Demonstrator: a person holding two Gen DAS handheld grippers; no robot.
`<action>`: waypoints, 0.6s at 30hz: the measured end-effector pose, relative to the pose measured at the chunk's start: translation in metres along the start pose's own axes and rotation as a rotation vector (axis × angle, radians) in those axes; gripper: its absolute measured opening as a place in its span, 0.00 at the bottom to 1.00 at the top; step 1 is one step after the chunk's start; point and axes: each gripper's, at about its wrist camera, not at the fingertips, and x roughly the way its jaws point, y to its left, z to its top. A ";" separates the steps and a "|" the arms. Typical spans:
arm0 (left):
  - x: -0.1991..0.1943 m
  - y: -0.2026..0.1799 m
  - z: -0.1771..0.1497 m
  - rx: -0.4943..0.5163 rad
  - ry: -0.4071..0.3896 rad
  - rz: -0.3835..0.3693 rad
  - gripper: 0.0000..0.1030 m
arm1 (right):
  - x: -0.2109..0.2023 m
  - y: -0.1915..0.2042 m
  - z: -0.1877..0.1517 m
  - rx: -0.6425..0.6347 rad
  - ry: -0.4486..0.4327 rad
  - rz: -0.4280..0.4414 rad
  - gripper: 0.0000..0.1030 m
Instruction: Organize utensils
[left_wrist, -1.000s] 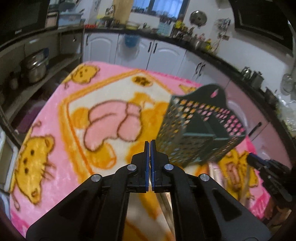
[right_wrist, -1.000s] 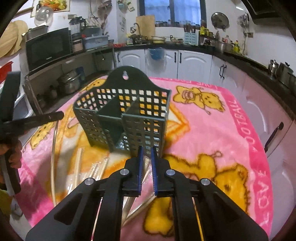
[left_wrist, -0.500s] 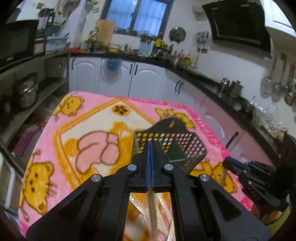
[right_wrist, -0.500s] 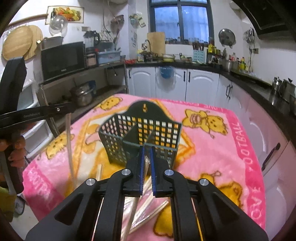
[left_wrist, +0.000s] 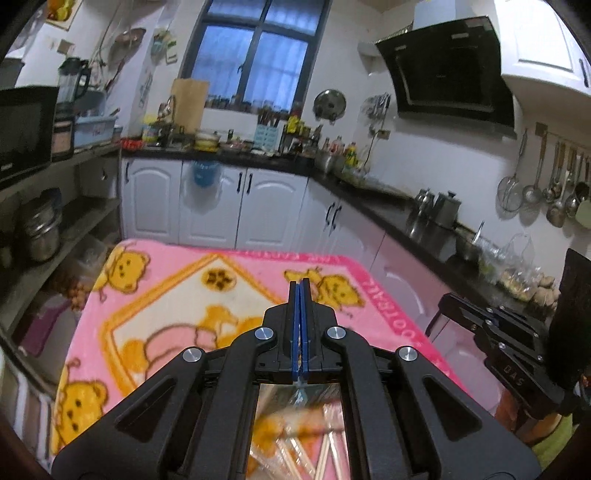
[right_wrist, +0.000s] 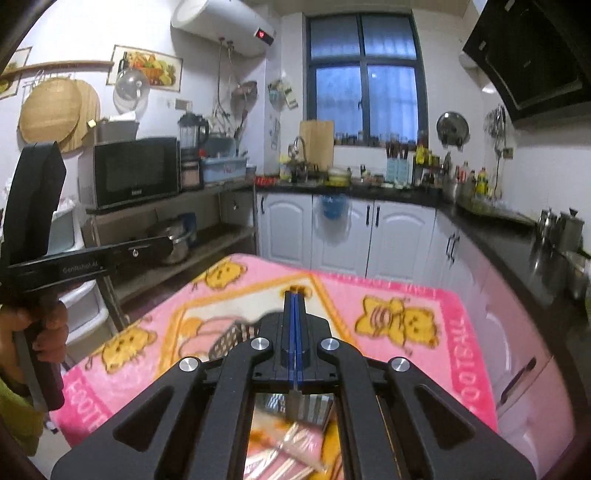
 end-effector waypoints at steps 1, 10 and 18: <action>-0.001 -0.003 0.005 0.003 -0.012 -0.003 0.00 | 0.000 -0.001 0.004 -0.001 -0.009 0.001 0.01; 0.024 -0.014 0.016 0.023 0.013 -0.029 0.00 | 0.030 -0.004 -0.023 0.020 0.103 0.076 0.01; 0.068 -0.008 -0.016 0.033 0.136 -0.018 0.00 | 0.057 -0.015 -0.061 0.078 0.201 0.080 0.01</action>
